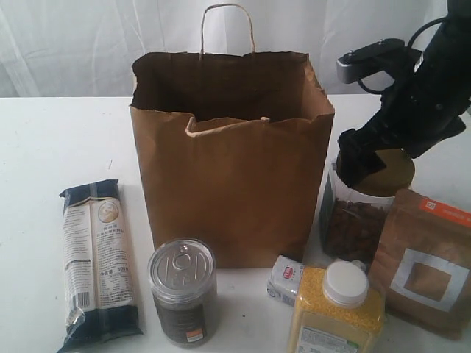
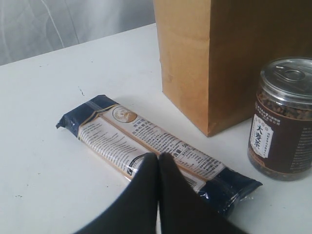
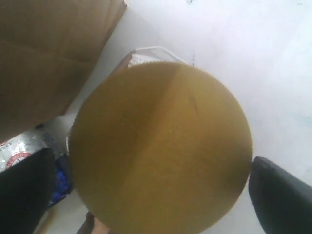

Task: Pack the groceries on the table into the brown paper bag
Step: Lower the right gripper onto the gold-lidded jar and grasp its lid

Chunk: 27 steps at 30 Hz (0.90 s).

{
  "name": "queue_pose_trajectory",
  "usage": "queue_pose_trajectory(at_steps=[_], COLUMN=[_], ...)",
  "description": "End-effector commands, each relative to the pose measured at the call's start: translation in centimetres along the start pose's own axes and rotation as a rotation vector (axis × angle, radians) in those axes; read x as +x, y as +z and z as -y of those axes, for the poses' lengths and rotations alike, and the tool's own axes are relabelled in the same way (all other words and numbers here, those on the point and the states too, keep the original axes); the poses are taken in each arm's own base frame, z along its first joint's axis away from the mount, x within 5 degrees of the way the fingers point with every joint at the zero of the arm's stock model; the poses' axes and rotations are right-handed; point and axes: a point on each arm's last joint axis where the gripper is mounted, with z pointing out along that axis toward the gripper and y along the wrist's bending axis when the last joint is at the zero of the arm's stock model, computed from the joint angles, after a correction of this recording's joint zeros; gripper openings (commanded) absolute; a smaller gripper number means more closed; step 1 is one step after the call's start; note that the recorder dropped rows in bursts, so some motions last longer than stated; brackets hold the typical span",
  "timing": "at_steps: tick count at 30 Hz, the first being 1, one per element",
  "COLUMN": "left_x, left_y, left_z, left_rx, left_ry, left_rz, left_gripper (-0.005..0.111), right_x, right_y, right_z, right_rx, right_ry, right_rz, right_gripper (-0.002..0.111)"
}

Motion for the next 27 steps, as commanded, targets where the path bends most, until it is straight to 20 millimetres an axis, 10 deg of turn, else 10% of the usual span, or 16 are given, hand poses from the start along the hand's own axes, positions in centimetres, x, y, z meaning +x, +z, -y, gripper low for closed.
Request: queue_pose_trajectory(at_steps=[1,18,27], left_x=[0.1,0.1,0.1], left_y=[0.0,0.0,0.0], left_z=[0.0,0.0,0.0], left_rx=[-0.005,-0.005,-0.005], left_ry=[-0.011,-0.011,-0.011], left_rz=[0.003,0.003,0.003], left_gripper=[0.000,0.000,0.000], right_x=[-0.2,-0.6,0.0], right_y=[1.3,3.2,1.2], right_z=[0.4,0.5,0.1], right_rx=[-0.004,-0.036,-0.038], right_ry=[-0.014,0.002,-0.002], right_rz=[-0.027,-0.057,-0.049], right_gripper=[0.103,0.096,-0.001])
